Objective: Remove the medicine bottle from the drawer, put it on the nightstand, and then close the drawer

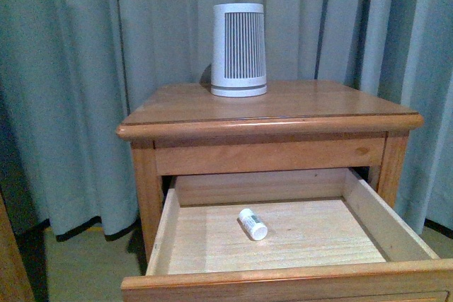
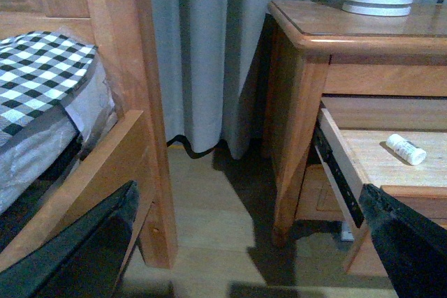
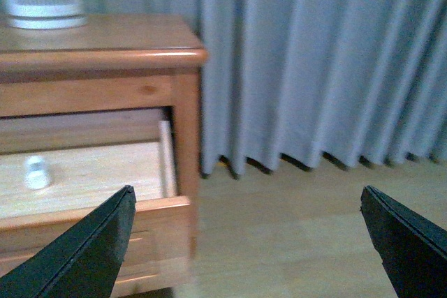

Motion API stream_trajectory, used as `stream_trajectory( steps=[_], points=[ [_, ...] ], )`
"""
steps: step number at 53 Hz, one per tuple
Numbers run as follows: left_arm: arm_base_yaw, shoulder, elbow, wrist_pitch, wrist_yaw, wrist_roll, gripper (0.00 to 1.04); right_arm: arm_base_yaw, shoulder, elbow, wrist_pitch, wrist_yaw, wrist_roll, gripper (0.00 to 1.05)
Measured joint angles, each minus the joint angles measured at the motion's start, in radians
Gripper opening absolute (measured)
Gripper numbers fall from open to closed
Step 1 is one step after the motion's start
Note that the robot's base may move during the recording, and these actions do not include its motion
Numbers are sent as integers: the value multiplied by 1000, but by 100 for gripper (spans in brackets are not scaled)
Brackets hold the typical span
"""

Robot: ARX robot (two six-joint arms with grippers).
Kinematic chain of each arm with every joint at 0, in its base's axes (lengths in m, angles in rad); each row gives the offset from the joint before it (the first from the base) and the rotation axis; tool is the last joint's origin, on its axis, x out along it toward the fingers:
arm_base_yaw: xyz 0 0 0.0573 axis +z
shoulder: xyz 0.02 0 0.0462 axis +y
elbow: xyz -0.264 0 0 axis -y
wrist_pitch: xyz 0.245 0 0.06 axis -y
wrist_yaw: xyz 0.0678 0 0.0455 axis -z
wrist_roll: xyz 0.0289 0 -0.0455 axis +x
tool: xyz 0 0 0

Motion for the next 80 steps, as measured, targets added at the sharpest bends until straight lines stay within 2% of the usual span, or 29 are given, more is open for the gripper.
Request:
stream_trajectory(
  steps=[2,4,9,16,27,35,48,70,80],
  points=[
    [0,0,0,0,-1,0,98,2,111,21,68,78,6,98],
    [0,0,0,0,-1,0,98,3,231,56,136,113,14,98],
    [0,0,0,0,0,0,98,45,613,249,280,78,41,98],
    [0,0,0,0,1,0,98,98,993,506,238,-9,84,98],
    [0,0,0,0,1,0,98,166,1394,824,127,-83,141,98],
    [0,0,0,0,1,0,98,197,1587,967,124,-120,172,98],
    [0,0,0,0,1,0,98,240,1861,1154,124,-122,195,98],
    [0,0,0,0,1,0,98,277,2208,1518,46,-106,200,98],
    [0,0,0,0,1,0,98,291,2286,1619,10,-104,202,98]
  ],
)
